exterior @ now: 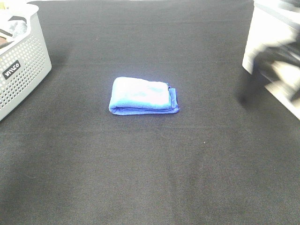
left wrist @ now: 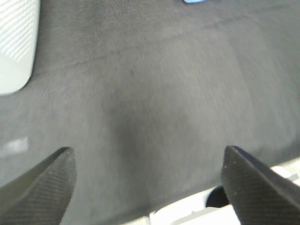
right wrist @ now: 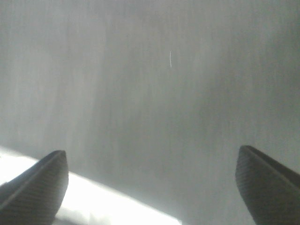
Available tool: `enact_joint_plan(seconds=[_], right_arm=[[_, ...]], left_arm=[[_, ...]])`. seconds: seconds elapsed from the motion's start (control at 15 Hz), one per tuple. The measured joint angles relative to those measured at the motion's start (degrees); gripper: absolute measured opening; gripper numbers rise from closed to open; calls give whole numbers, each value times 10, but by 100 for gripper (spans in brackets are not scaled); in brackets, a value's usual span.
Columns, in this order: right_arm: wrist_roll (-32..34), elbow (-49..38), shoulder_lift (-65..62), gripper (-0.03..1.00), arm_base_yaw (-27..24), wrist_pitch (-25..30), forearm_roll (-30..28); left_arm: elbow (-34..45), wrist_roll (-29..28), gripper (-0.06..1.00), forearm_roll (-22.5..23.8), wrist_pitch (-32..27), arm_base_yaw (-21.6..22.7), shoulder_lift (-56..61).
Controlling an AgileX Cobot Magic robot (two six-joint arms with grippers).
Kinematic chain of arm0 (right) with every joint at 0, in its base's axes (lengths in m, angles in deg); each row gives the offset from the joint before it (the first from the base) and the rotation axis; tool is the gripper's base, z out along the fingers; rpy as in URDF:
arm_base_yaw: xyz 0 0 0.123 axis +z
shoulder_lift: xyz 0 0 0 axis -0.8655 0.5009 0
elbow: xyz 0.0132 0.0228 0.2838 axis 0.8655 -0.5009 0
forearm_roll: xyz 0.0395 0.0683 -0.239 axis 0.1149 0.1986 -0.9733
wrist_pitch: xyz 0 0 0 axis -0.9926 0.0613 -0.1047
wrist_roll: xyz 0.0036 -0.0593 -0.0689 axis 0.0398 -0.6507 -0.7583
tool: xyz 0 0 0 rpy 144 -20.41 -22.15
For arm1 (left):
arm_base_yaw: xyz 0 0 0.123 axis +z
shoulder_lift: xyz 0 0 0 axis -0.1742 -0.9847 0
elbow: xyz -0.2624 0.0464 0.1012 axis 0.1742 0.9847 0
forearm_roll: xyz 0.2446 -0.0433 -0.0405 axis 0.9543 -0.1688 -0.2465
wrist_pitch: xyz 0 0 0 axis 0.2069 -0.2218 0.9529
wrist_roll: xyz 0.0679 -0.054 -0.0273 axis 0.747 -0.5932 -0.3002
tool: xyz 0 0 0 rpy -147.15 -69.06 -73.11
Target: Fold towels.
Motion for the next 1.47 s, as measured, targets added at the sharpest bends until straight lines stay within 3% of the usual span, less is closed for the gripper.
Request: enact_joint_plan(seconds=[0.27,0.6,0.93,1.13,1.47], right_arm=[[0,-132,-194,91,0,2,-10],[-1,-248,-464,91,1,4,-67],[-45,-296,-658,91,1,-1,-87],[-50,-304,-678,91,1,-13,-87],[-50,-304,-678,91,1,-13,-87]], left_arm=[[94,17,80,0,-22,0,223],[184,55,80,-3,-24,0,442],[263,79,80,-22,-6,0,477],[283,119,80,-41,53,0,477],[288,139,80,-58,65,0,477]])
